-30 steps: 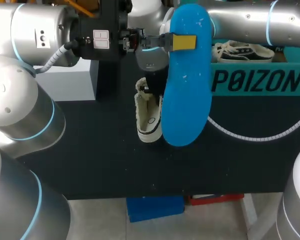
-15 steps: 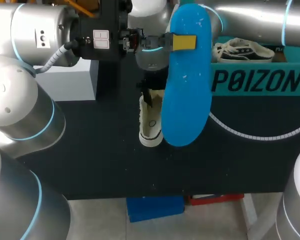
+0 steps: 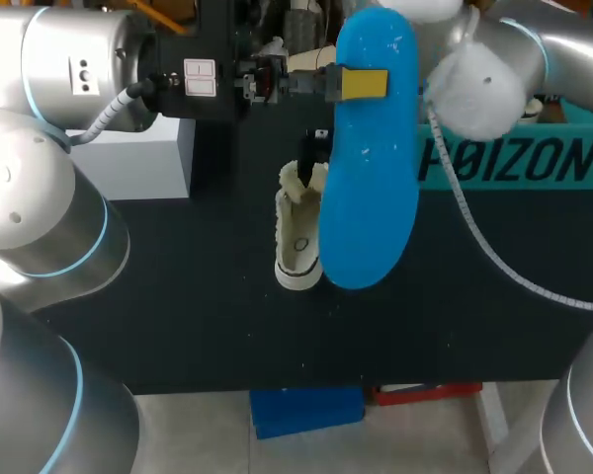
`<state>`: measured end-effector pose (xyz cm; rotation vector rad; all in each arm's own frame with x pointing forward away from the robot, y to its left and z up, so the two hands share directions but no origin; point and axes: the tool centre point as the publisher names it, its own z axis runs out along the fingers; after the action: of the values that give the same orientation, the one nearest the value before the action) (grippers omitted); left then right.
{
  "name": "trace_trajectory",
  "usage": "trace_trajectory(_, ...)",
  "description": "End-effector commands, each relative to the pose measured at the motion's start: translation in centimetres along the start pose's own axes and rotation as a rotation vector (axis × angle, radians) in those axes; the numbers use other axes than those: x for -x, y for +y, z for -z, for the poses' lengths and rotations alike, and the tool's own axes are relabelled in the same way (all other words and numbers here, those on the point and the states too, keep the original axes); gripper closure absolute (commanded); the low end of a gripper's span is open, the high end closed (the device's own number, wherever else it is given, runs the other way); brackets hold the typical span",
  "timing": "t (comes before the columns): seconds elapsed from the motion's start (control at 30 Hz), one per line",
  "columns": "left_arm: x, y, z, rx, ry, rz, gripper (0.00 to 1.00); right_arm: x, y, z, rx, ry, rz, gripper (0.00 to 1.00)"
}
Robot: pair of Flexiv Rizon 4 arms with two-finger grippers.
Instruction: Take the shoe out of the shoebox, open the shoe tongue, remove and reinsert the insole, then place the shoe into the shoebox
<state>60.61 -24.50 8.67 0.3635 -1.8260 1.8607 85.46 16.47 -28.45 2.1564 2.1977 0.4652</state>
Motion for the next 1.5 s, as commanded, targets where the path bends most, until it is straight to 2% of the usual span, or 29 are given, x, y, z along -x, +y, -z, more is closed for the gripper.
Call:
trace_trajectory(0.03,-0.1,0.1,-0.1,0.001,-0.005,0.002,1.0,2.6,-1.2,1.4,0.102,0.452,-0.099,0.0)
trace_trajectory(0.17,-0.1,0.1,-0.1,0.001,-0.005,0.002,1.0,2.3,-1.5,3.0,0.117,0.533,-0.152,0.0)
trace_trajectory(0.43,-0.1,0.1,-0.1,0.001,-0.005,0.002,1.0,1.1,-0.7,5.4,0.15,0.718,-0.196,0.0)
trace_trajectory(0.6,-0.1,0.1,-0.1,0.001,-0.005,0.002,1.0,0.2,-0.6,6.1,0.152,0.781,-0.193,0.0)
trace_trajectory(0.93,-0.1,0.1,-0.1,0.001,-0.005,0.002,1.0,-1.0,-0.8,6.6,0.086,0.963,-0.235,0.0)
trace_trajectory(1.07,-0.1,0.1,-0.1,0.001,-0.005,0.002,1.0,-1.0,-0.7,6.6,0.075,0.988,-0.242,0.0)
trace_trajectory(1.13,0.5,0.6,0.0,-0.018,0.014,-0.056,1.0,-1.0,-0.7,6.6,0.075,0.988,-0.242,0.0)
trace_trajectory(1.17,0.5,1.0,0.0,-0.046,0.064,-0.116,1.0,-1.0,-0.7,6.6,0.075,0.988,-0.242,0.0)
trace_trajectory(1.27,1.1,2.3,0.4,-0.11,0.072,-0.185,1.0,-1.0,-0.7,6.6,0.075,0.988,-0.242,0.0)
trace_trajectory(1.4,2.5,5.2,0.8,-0.068,0.009,-0.287,1.0,-1.0,-0.7,6.6,0.075,0.988,-0.242,0.0)
trace_trajectory(1.47,3.5,6.6,1.1,-0.048,-0.006,-0.259,1.0,-1.0,-0.7,6.6,0.075,0.988,-0.242,0.0)
trace_trajectory(1.5,3.5,6.6,1.1,-0.048,-0.006,-0.259,1.0,-1.0,-0.7,6.6,0.075,0.988,-0.242,0.0)
